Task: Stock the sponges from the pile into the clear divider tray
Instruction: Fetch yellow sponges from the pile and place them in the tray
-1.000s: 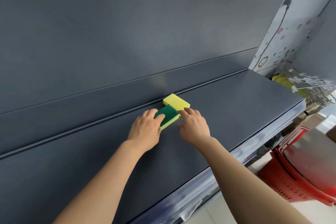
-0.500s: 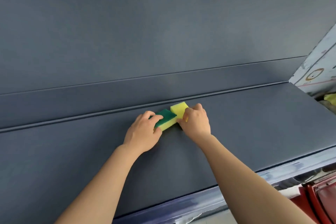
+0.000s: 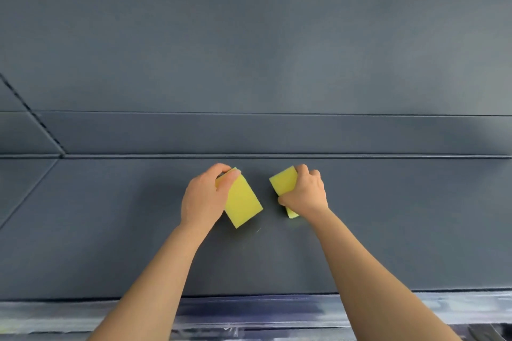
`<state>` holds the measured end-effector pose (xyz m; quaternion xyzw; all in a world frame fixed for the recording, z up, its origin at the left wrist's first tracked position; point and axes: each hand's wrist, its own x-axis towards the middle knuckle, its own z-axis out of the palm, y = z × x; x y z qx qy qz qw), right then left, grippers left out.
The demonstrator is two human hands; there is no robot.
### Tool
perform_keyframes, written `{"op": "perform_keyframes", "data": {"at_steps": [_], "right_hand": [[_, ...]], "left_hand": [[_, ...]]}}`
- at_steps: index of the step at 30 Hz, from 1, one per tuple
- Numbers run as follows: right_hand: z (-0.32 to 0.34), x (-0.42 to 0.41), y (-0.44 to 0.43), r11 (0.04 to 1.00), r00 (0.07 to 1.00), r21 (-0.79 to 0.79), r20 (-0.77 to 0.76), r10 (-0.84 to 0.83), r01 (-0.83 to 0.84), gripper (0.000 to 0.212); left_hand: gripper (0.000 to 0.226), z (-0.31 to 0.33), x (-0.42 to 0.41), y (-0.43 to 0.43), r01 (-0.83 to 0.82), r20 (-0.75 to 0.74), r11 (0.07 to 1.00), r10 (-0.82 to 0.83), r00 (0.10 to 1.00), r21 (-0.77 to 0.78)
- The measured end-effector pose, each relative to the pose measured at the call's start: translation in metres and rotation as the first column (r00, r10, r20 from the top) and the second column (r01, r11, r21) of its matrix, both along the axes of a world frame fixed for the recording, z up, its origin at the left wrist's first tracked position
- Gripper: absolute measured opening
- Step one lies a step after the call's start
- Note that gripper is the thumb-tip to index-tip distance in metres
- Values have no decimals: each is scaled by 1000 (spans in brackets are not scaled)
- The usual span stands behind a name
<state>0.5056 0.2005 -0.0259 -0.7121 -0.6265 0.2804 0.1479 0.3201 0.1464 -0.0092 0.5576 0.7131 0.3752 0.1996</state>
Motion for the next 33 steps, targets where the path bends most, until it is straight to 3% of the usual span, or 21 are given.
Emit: {"op": "perform_keyframes", "data": {"at_steps": [3,9,22,33], "right_hand": [[7,-22,-12,993,971,109,-227,71,-47,60],[19,-89,-47,946,886,320,-420,195,-56,33],[36,-289,-158,859,735,456,-497,462,-232,30],[31,-449,-244,774,648,548,-470,599,-318,22]], "left_hand": [[18,-2,-23,-15,-21,115,999,15,993,51],[34,-4,-85,-60,-57,44,997,55,998,55],[29,14,-270,-205,-229,107,966,217,970,118],[33,18,-413,-315,-323,10,940,324,946,108]]}}
